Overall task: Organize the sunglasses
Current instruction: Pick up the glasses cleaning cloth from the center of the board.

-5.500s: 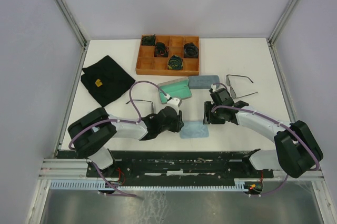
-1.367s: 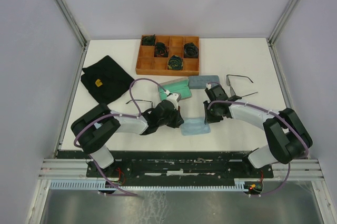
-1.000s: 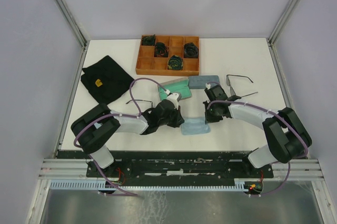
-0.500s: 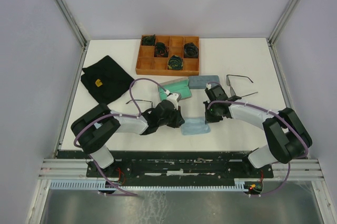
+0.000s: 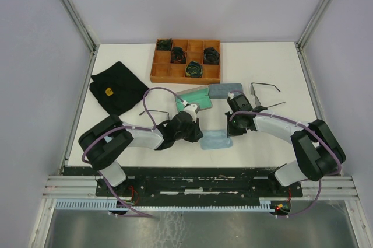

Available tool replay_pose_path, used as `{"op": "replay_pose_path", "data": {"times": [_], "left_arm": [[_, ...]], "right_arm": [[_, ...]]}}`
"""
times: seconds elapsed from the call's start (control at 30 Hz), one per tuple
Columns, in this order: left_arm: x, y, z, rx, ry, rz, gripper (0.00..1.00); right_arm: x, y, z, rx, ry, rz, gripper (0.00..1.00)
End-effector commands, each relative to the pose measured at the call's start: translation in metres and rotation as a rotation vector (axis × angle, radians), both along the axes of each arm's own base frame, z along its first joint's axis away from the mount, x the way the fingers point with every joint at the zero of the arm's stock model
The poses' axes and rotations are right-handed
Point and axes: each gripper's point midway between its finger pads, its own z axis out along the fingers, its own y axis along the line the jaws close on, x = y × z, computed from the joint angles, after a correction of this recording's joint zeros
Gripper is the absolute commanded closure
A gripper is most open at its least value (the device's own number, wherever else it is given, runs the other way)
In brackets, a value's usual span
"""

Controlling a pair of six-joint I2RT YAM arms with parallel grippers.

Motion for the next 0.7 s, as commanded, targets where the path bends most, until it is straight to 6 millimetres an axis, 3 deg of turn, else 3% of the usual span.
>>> {"op": "replay_pose_path", "data": {"times": [0.0,0.13,0.67], "left_arm": [[0.0073,-0.0073,0.0104,-0.046,-0.016,0.021,0.84],[0.0063,-0.0068,0.0097,-0.045,-0.014,0.02,0.77],[-0.0021,0.0005,0.0023,-0.03,0.001,0.036,0.75]], "right_arm": [[-0.0039,-0.0077,-0.0029,-0.028,0.002,-0.008,1.0],[-0.0035,-0.0079,-0.0026,-0.029,0.001,-0.009,1.0],[-0.0041,-0.0068,-0.0033,-0.025,0.004,-0.004,1.0]]}}
